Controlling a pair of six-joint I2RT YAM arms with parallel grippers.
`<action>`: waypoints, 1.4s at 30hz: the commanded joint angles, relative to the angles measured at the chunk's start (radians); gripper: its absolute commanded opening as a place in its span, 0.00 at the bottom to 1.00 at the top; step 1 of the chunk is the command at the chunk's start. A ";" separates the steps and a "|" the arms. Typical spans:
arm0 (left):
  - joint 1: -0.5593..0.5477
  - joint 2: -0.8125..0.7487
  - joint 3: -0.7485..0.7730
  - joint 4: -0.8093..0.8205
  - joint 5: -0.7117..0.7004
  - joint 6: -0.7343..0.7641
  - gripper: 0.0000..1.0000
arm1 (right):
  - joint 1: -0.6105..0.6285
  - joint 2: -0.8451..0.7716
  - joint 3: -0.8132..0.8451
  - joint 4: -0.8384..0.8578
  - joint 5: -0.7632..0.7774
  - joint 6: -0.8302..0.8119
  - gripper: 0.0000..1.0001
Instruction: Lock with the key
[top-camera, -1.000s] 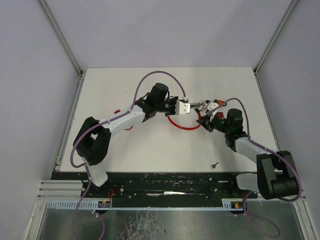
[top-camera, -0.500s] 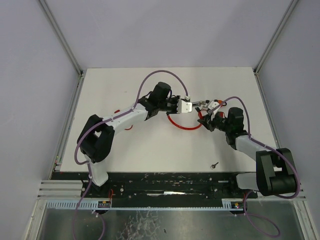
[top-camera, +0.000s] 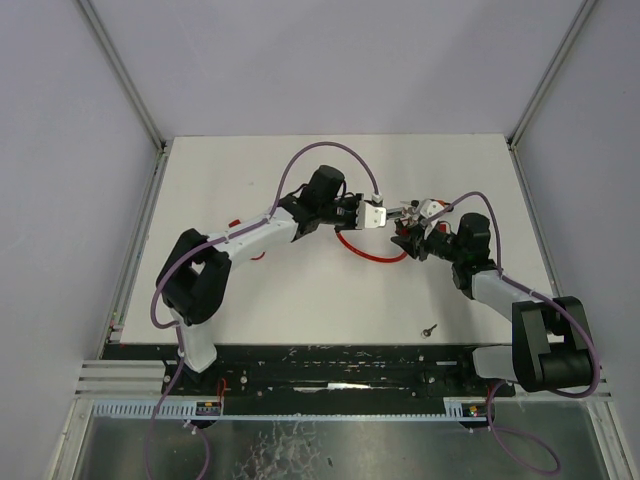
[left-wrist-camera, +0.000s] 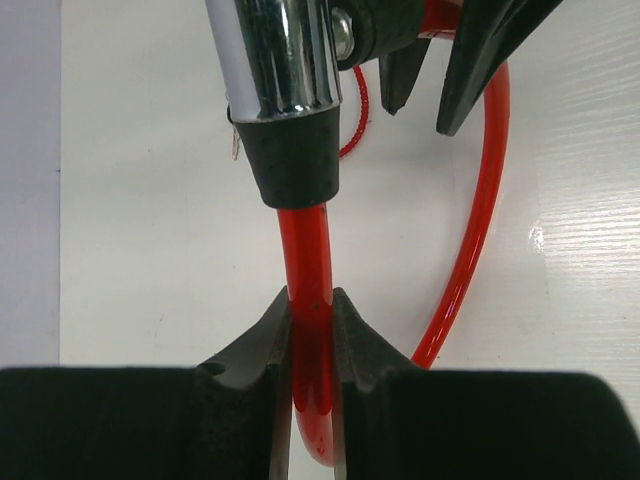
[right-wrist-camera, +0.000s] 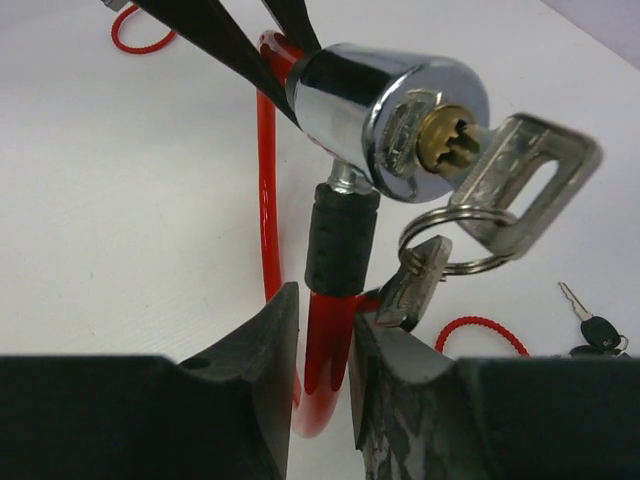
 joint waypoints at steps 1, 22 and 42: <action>0.000 0.023 0.008 -0.054 -0.009 0.012 0.00 | -0.001 0.003 0.040 0.082 -0.044 0.042 0.29; -0.024 -0.055 -0.035 -0.110 0.164 0.118 0.00 | -0.012 0.037 0.077 0.098 -0.166 0.163 0.00; -0.023 -0.044 0.018 -0.143 0.289 0.052 0.00 | -0.010 -0.016 0.044 0.207 -0.139 0.231 0.00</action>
